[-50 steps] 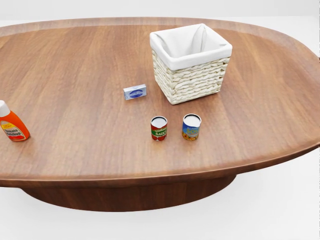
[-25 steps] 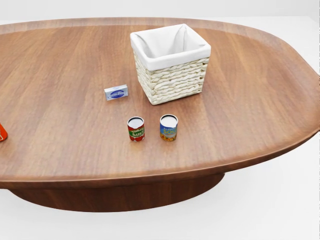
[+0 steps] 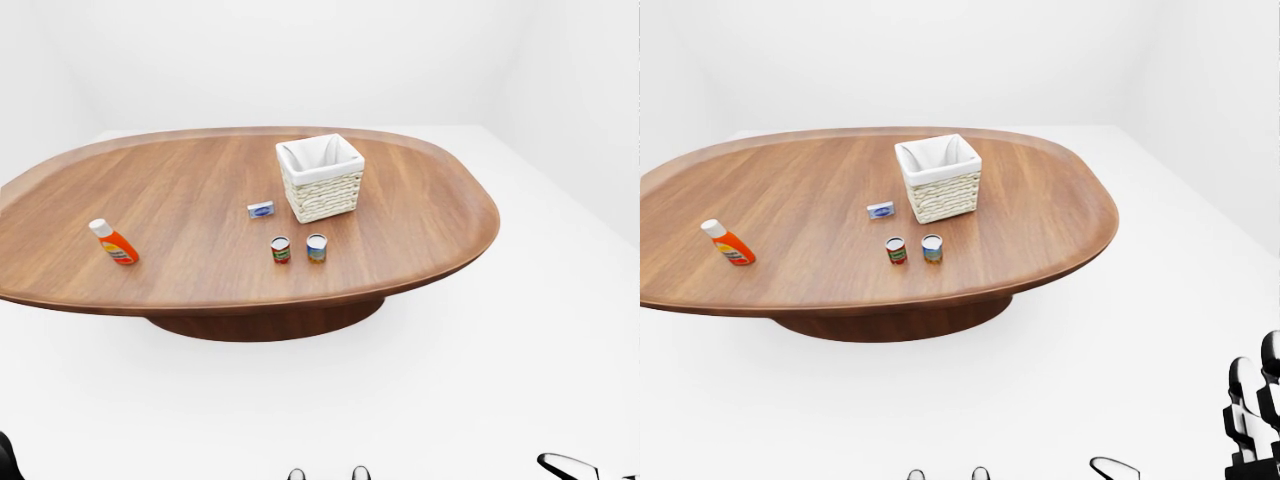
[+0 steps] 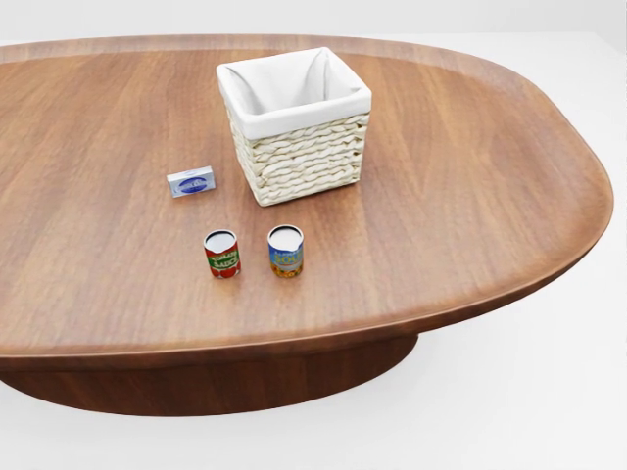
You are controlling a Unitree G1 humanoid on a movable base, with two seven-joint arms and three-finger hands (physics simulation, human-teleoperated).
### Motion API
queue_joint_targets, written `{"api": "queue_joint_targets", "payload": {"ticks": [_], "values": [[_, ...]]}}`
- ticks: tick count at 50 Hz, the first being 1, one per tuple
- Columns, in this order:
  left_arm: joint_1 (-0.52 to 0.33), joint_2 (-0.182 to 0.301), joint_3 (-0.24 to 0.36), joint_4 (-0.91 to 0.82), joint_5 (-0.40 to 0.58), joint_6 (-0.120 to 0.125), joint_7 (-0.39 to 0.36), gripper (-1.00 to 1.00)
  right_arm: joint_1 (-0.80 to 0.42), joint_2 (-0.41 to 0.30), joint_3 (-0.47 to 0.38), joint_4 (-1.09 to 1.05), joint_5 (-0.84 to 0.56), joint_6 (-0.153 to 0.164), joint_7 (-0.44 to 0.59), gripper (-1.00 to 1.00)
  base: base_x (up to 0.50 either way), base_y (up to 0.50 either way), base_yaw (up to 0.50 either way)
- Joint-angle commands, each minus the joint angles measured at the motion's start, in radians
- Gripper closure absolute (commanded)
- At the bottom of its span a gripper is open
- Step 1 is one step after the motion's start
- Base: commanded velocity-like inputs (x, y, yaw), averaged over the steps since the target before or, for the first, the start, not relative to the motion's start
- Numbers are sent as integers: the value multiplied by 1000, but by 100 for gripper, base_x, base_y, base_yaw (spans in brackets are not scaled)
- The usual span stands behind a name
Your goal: Pick up the tomato sauce, and put it in the basket.
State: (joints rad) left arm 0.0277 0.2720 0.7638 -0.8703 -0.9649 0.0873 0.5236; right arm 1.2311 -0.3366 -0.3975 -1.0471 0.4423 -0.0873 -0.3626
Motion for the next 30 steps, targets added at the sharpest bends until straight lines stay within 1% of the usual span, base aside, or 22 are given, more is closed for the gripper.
{"api": "queue_joint_targets", "payload": {"ticks": [1,4,8,14,18,25,30], "values": [[0,0,0,1,1,0,0,-100,-2,3,0,0,3,0,5,-100,0,-24,0],[1,-9,-9,5,18,0,0,-100,-19,14,11,0,-8,0,13,-100,0,-24,0],[2,-10,-7,5,18,0,0,-100,-16,22,13,0,-7,0,22,-100,0,-24,0],[2,-11,-9,3,19,0,0,-100,-18,17,12,0,-10,0,16,-100,0,-24,0],[1,-10,-9,3,19,0,0,-100,-19,17,7,0,-17,0,9,-100,0,-2,0],[-1,-13,-18,2,25,0,0,-100,-37,-13,5,0,-22,0,-9,-100,0,0,0],[-3,-12,-18,4,26,0,0,-100,-51,-21,4,0,-22,0,-15,-100,0,0,0]]}}
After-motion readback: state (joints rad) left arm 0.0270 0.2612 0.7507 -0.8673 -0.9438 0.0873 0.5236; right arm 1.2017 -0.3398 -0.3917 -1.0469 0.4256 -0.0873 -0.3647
